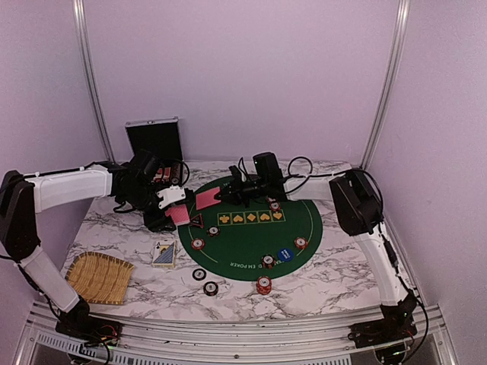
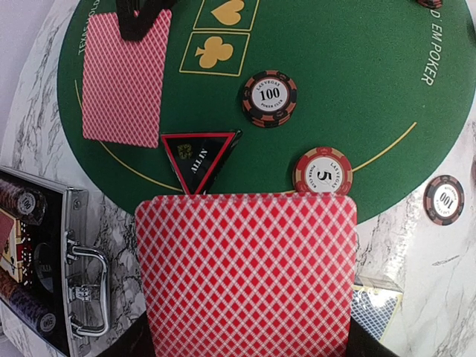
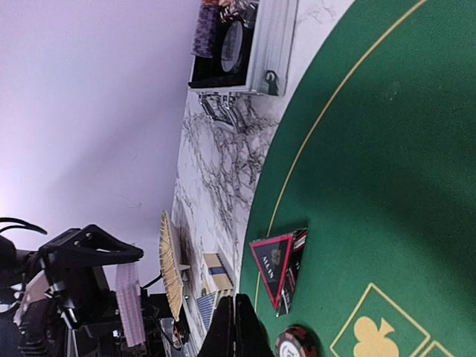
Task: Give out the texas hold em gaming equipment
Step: Distribute the poker card on the poker table mat.
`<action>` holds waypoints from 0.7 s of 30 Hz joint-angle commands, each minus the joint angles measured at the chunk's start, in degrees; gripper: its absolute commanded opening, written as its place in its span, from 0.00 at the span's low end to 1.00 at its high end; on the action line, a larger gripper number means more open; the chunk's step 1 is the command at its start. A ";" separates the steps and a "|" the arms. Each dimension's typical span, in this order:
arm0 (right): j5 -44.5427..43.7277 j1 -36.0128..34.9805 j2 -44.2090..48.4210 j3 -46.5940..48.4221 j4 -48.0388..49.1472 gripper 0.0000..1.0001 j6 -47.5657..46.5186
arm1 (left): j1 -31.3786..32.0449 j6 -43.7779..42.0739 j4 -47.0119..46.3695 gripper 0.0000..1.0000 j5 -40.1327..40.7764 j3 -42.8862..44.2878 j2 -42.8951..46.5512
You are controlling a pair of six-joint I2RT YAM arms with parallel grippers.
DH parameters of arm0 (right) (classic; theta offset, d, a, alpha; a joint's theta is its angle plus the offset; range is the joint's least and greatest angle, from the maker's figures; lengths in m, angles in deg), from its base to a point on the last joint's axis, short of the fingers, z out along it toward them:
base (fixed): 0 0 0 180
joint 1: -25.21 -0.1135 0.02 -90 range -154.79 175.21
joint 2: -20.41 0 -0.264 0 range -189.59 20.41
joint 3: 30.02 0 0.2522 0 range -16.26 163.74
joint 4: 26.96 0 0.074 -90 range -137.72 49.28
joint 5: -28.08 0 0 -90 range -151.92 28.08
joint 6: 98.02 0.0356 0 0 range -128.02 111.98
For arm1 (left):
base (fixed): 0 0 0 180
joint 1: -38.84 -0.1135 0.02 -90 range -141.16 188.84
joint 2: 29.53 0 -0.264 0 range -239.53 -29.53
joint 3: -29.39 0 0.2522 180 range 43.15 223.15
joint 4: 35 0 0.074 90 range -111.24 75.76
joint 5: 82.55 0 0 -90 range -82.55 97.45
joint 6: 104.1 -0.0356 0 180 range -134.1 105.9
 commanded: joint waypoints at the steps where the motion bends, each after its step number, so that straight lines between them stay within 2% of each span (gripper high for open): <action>1: -0.12 -2.92 -4.16 7.16 0.10 0.00 1.89 | -0.28 0.79 -0.14 0.10 -1.15 -0.32 2.09; 9: -0.92 -5.29 -10.07 12.79 -1.68 0.02 2.57 | -0.28 1.19 -0.01 0.10 -1.50 -0.17 2.29; 16: -4.26 -5.29 -8.73 13.47 -11.31 0.36 -5.02 | -0.28 1.33 -0.08 0.10 -1.94 0.20 2.08; 18: -5.76 -4.84 -7.53 13.12 -14.05 0.42 -7.46 | -0.28 1.33 0.00 0.09 -2.06 0.36 2.00; 21: -6.70 -3.93 -5.33 10.88 -15.17 0.46 -8.92 | -0.20 1.50 0.06 0.09 -2.13 0.63 1.94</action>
